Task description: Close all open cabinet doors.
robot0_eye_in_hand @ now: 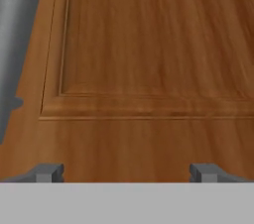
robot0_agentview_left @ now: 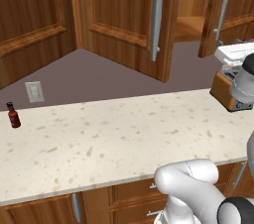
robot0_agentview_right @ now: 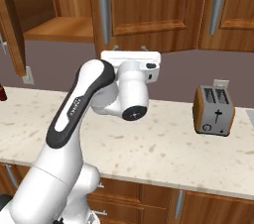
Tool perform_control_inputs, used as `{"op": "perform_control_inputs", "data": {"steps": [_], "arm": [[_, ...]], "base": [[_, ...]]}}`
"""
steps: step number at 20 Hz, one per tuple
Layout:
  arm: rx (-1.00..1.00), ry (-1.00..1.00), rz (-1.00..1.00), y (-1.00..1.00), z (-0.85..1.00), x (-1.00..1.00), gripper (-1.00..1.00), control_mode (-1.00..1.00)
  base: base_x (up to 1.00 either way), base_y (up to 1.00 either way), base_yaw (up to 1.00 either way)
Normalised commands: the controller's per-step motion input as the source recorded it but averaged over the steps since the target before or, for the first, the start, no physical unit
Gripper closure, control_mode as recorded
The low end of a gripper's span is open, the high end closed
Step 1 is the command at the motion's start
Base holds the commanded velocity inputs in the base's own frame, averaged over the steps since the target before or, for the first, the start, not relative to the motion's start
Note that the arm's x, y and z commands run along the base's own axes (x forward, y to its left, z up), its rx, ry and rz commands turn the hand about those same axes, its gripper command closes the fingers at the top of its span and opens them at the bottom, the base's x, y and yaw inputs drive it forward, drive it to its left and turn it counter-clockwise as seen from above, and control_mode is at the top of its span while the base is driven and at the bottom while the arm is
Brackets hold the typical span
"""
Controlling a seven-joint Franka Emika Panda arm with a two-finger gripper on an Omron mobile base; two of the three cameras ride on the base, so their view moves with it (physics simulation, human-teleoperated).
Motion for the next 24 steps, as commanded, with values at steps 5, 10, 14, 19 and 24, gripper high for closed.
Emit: {"op": "perform_control_inputs", "data": {"steps": [5, 10, 14, 19, 24], "arm": [[0.0, 0.01, -0.12, 0.18, 0.0, 0.34, -1.0, -1.0], [0.0, 0.04, -0.1, 0.09, 0.0, 0.27, -1.0, -1.0], [0.0, 0.03, -0.09, 0.12, 0.0, 0.35, -1.0, -1.0], [0.0, 0.02, -0.06, 0.09, 0.0, 0.44, -1.0, -1.0], [0.0, 0.01, 0.0, 0.0, 0.0, 0.42, -1.0, -1.0]], "base": [[0.0, 0.0, 0.0], [0.0, 0.0, 0.0], [0.0, 0.0, 0.0], [0.0, 0.0, 0.0], [0.0, 0.0, 0.0]]}}
